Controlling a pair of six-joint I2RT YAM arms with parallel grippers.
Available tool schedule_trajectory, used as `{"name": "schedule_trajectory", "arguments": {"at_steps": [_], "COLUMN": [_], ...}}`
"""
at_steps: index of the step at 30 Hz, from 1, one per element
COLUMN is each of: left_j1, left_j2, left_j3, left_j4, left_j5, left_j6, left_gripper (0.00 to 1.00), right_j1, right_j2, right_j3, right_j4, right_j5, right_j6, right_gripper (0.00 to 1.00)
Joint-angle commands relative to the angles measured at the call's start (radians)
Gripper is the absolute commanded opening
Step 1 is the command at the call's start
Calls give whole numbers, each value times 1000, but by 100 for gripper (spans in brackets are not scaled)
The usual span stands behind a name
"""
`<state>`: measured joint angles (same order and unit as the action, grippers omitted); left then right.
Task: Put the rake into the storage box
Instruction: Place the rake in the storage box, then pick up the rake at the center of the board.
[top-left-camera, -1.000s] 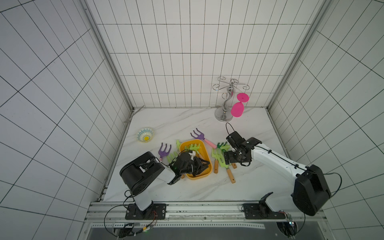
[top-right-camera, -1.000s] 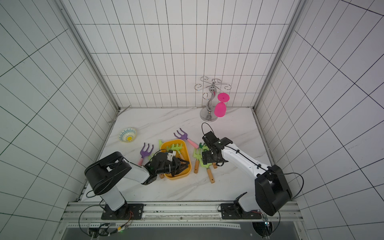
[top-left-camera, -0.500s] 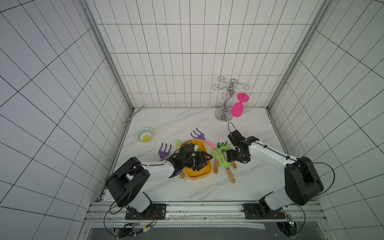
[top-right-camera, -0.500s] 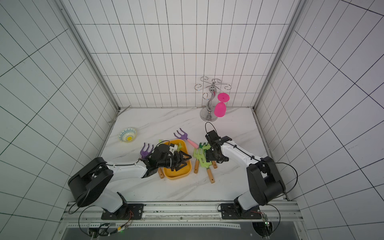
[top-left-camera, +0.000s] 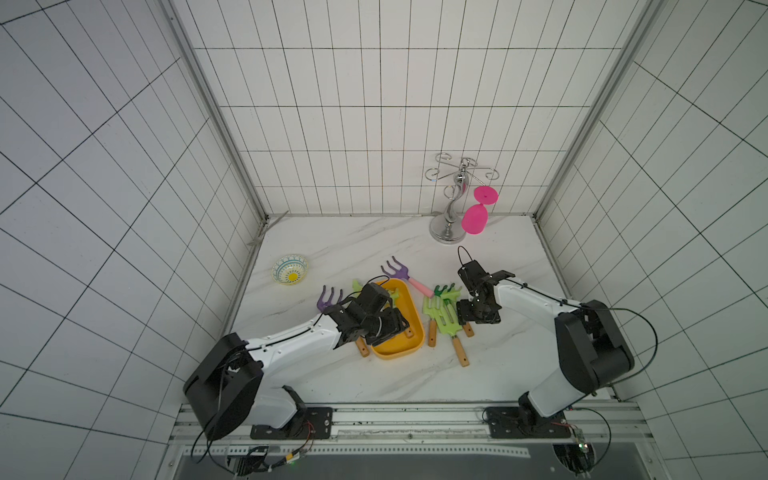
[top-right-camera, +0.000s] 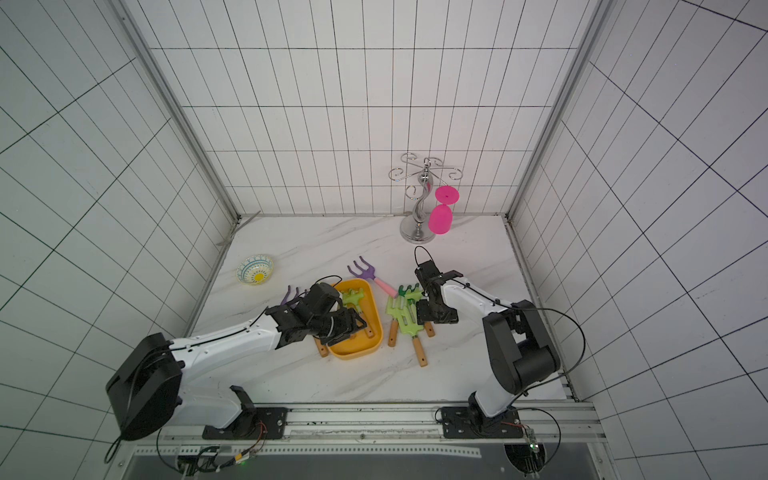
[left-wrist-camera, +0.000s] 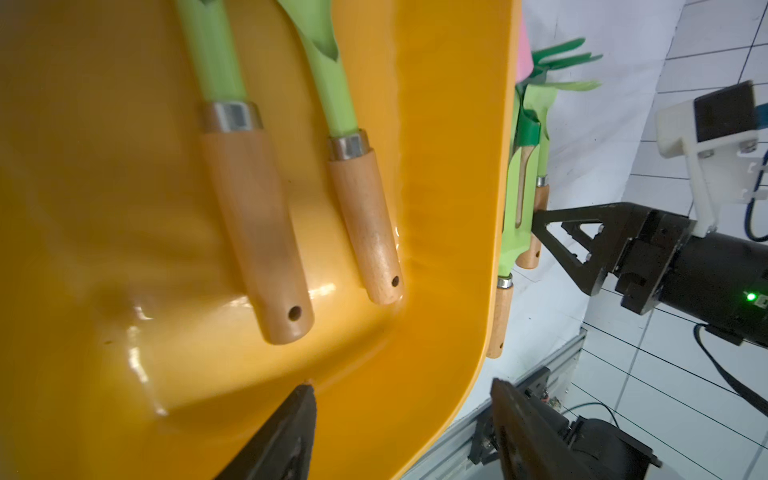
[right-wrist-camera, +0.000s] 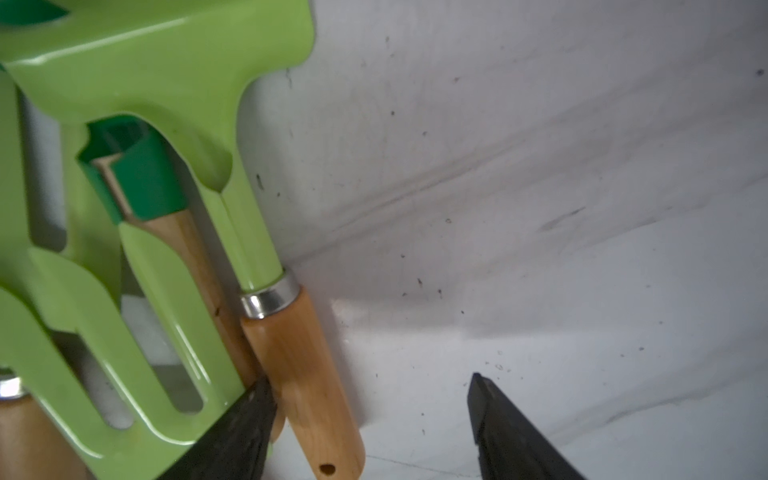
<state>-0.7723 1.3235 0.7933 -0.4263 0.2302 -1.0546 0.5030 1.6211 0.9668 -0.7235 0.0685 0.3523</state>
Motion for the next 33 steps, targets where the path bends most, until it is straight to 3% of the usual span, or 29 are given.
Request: {"name": "schedule_trajectory", "arguments": {"at_steps": [1,6,13,18,23,29,33], "left_j1": [2,17,22,22,23,21,-21], "left_j2": [-126,-222,-230,-197,-179,-173,-139], "left_j3": [77,54,56,81,98,108,126], "left_j4": [-242,-350,-398,-400,-383,-319,-223], "left_j5": [-220,-379,-407,-382,-352,-281,-190], "left_j6": [141,202,250,272,284,309,335], "left_gripper": [69,69,69,69,68,67,67], "right_j1": [-12,-12,-12,-13,-12,-12,-4], "right_j2": [30,57,126,166,160,86,-24], "right_j3": [3,10,41,49,44,17,72], "right_j4": [35,81,114,128,125,118,0], "right_j5": [11,16,23,47,66,82,142], "right_j6": [-6,5,13,24,28,62,105], "right_gripper": [73,68,57,47,27,16,10]}}
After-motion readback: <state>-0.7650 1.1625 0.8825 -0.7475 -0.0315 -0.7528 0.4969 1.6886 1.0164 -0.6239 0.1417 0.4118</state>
